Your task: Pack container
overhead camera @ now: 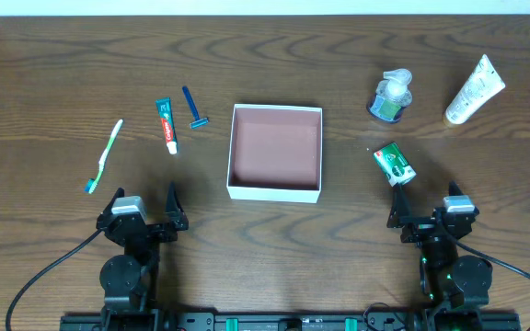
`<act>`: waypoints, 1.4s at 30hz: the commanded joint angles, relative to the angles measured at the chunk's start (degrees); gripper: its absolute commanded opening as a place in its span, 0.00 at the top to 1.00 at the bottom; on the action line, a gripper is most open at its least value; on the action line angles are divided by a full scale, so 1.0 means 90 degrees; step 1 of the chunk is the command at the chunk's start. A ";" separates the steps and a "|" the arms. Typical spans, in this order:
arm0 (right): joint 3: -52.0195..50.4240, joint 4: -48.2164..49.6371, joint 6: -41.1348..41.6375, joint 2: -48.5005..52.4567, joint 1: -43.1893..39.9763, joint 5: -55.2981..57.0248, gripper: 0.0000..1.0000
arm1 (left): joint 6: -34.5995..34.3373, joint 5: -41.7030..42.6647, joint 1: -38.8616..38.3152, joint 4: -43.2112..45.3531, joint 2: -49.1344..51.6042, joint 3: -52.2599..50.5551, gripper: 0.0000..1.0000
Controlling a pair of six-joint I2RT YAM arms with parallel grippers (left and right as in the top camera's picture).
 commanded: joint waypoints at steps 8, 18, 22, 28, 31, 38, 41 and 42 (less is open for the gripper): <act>-0.0022 -0.0015 -0.0092 -0.0058 0.0034 0.0000 0.01 | 0.0083 -0.0075 0.0019 -0.0197 -0.0046 -0.0153 0.02; -0.0022 -0.0015 -0.0092 -0.0058 0.0034 0.0000 0.01 | 0.0083 -0.0075 0.0019 -0.0197 -0.0046 -0.0153 0.02; -0.0022 -0.0015 -0.0092 -0.0058 0.0034 0.0000 0.01 | 0.0083 -0.0075 0.0019 -0.0197 -0.0046 -0.0153 0.02; -0.0022 -0.0015 -0.0095 -0.0058 0.0034 0.0000 0.01 | 0.0083 -0.0075 0.0019 -0.0197 -0.0046 -0.0153 0.02; -0.0022 -0.0015 -0.0095 -0.0058 0.0034 0.0000 0.01 | 0.0083 -0.0075 0.0019 -0.0197 -0.0046 -0.0153 0.02; -0.0022 -0.0015 -0.0095 -0.0058 0.0029 0.0238 0.01 | 0.0083 -0.0075 0.0019 -0.0197 -0.0046 -0.0153 0.02; -0.0022 -0.0017 -0.0095 -0.0058 0.0029 0.0238 0.01 | 0.0083 -0.0075 0.0019 -0.0197 -0.0046 -0.0153 0.02; -0.0022 -0.0017 -0.0095 -0.0058 0.0029 0.0240 0.01 | 0.0085 -0.0075 0.0019 -0.0197 -0.0046 -0.0153 0.02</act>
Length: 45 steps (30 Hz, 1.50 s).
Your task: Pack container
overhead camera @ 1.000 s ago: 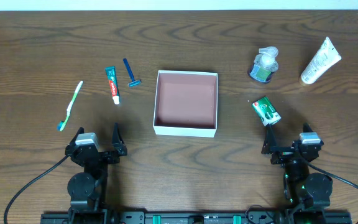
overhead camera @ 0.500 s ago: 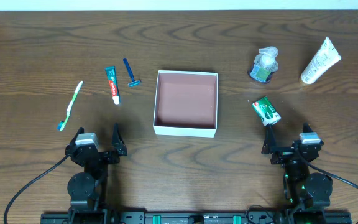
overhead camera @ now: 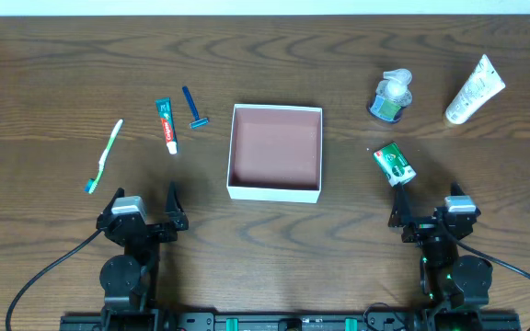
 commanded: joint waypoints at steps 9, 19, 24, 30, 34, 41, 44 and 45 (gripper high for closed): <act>-0.0022 -0.0007 -0.0097 -0.0058 0.0029 0.0090 0.01 | 0.0080 -0.0073 0.0019 -0.0197 -0.0046 -0.0153 0.02; -0.0022 -0.0007 -0.0097 -0.0058 0.0029 0.0090 0.01 | 0.0080 -0.0073 0.0019 -0.0197 -0.0046 -0.0153 0.02; -0.0022 0.0017 -0.0092 -0.0058 0.0029 0.0087 0.01 | 0.0080 -0.0073 0.0019 -0.0197 -0.0046 -0.0153 0.02; -0.0022 0.0075 -0.0092 -0.0058 0.0029 0.0090 0.01 | 0.0080 -0.0073 0.0019 -0.0197 -0.0046 -0.0153 0.02; -0.0022 0.0216 0.0104 -0.0058 0.0029 0.0087 0.01 | 0.0080 -0.0073 0.0019 -0.0197 -0.0046 -0.0153 0.02; -0.0022 0.0350 0.0102 -0.0058 0.0029 0.0087 0.01 | 0.0080 -0.0073 0.0019 -0.0197 -0.0046 -0.0153 0.02; -0.0019 0.0406 0.0262 -0.0058 0.0029 0.0092 0.01 | 0.0080 -0.0073 0.0019 -0.0197 -0.0046 -0.0153 0.02; -0.0005 0.0483 0.0396 -0.0056 0.0029 0.0090 0.01 | 0.0080 -0.0073 0.0019 -0.0197 -0.0046 -0.0153 0.02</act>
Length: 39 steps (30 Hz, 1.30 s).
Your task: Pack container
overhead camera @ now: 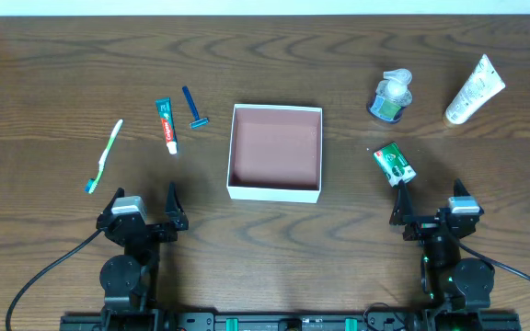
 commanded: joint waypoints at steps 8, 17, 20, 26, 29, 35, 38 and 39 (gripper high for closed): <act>0.1256 0.0078 0.0729 0.1027 0.0029 -0.0182 0.01 | 0.0080 -0.0075 0.0019 -0.0197 -0.0046 -0.0153 0.02; 0.4811 -0.1358 0.0510 0.4782 0.0029 -0.1343 0.01 | 0.0080 -0.0075 0.0019 -0.0197 -0.0046 -0.0153 0.02; 0.6098 -0.2227 0.0233 0.5918 0.0029 -0.1962 0.01 | 0.0080 -0.0075 0.0019 -0.0197 -0.0046 -0.0153 0.02; 0.7108 -0.2334 0.0087 0.7344 0.0029 -0.2312 0.01 | 0.0080 -0.0075 0.0019 -0.0197 -0.0046 -0.0153 0.02; 0.7106 -0.2101 0.0041 0.7757 0.0022 -0.2210 0.01 | 0.0080 -0.0075 0.0019 -0.0197 -0.0046 -0.0153 0.02; 0.7276 -0.2550 0.0452 0.8272 -0.0532 -0.1763 0.02 | 0.0080 -0.0075 0.0019 -0.0197 -0.0046 -0.0153 0.02; 0.7677 -0.2999 0.0556 0.8473 -0.1025 -0.1766 0.01 | 0.0080 -0.0075 0.0019 -0.0197 -0.0046 -0.0153 0.02; 0.7888 -0.3162 0.0571 0.8558 -0.1200 -0.1766 0.01 | 0.0080 -0.0075 0.0019 -0.0197 -0.0046 -0.0153 0.02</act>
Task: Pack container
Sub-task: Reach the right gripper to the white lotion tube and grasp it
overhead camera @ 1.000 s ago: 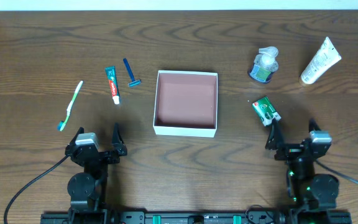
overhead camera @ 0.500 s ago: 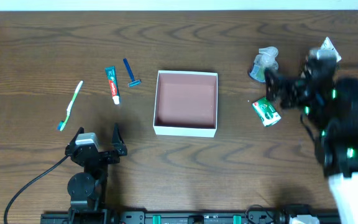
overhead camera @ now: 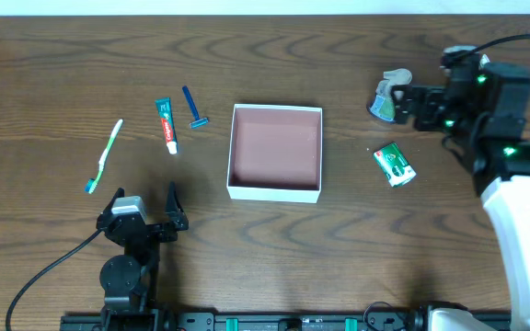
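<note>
An open white box (overhead camera: 274, 192) with a brown floor stands mid-table and holds nothing. Left of it lie a blue razor (overhead camera: 193, 108), a small green toothpaste tube (overhead camera: 166, 125) and a green-white toothbrush (overhead camera: 105, 156). To its right a green packet (overhead camera: 395, 164) lies flat, and a small clear bottle (overhead camera: 386, 96) stands farther back. My right gripper (overhead camera: 401, 105) is raised at the back right, pointing left at the bottle, jaws apart, holding nothing. At the front edge my left gripper (overhead camera: 145, 204) rests open. The white tube is hidden under the right arm.
The right arm's white forearm (overhead camera: 527, 230) stretches along the right side of the table from the front edge. Dark wood table (overhead camera: 274, 55) runs behind the box.
The right arm left its rest spot at the front right edge; its gripper is now at the back right beside the clear bottle, covering the white tube. Left arm and objects are unchanged.
At all three earlier moments both grippers rested open at the front edge, and the box and every item lay still. Now only the right arm has changed, its gripper beside the clear bottle at the back right.
</note>
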`<act>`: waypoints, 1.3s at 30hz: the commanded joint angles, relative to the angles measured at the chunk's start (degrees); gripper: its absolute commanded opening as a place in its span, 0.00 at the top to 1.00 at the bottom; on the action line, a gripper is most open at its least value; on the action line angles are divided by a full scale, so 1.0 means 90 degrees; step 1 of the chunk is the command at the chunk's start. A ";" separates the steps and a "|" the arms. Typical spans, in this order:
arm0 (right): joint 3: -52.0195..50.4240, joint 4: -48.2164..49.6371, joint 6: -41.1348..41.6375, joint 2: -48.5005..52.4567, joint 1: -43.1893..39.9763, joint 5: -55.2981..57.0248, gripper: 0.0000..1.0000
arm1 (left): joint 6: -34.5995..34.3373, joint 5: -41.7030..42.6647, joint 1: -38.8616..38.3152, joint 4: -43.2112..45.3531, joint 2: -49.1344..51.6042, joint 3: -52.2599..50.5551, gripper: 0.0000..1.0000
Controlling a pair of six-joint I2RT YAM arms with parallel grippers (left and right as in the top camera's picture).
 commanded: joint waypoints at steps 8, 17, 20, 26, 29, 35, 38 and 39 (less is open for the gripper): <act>0.2820 -0.1530 -0.0257 0.0950 -0.0804 0.0687 0.01 | 0.0083 -0.0075 0.0019 -0.0194 -0.0046 -0.0153 0.02; 0.3815 -0.2436 -0.0891 0.1824 -0.0998 0.1472 0.01 | 0.0083 -0.0075 0.0019 -0.0194 -0.0046 -0.0153 0.02; 0.3815 -0.2567 -0.1054 0.2013 -0.1188 0.1258 0.01 | 0.0083 -0.0075 0.0019 -0.0194 -0.0046 -0.0153 0.02; 0.3815 -0.2579 -0.1275 0.2295 -0.1377 0.1161 0.01 | 0.0083 -0.0075 0.0019 -0.0194 -0.0046 -0.0153 0.02; 0.3815 -0.2506 -0.1460 0.2497 -0.1384 0.1066 0.01 | 0.0083 -0.0075 0.0019 -0.0194 -0.0046 -0.0153 0.02; 0.3815 -0.2358 -0.1557 0.3053 -0.1382 0.1059 0.04 | 0.0083 -0.0075 0.0019 -0.0194 -0.0046 -0.0153 0.02; 0.3815 -0.2288 -0.1557 0.3259 -0.1382 0.1061 0.10 | 0.0083 -0.0075 0.0019 -0.0194 -0.0046 -0.0153 0.02; 0.3815 -0.2266 -0.1557 0.3315 -0.1382 0.1061 0.12 | 0.0083 -0.0075 0.0019 -0.0194 -0.0046 -0.0153 0.02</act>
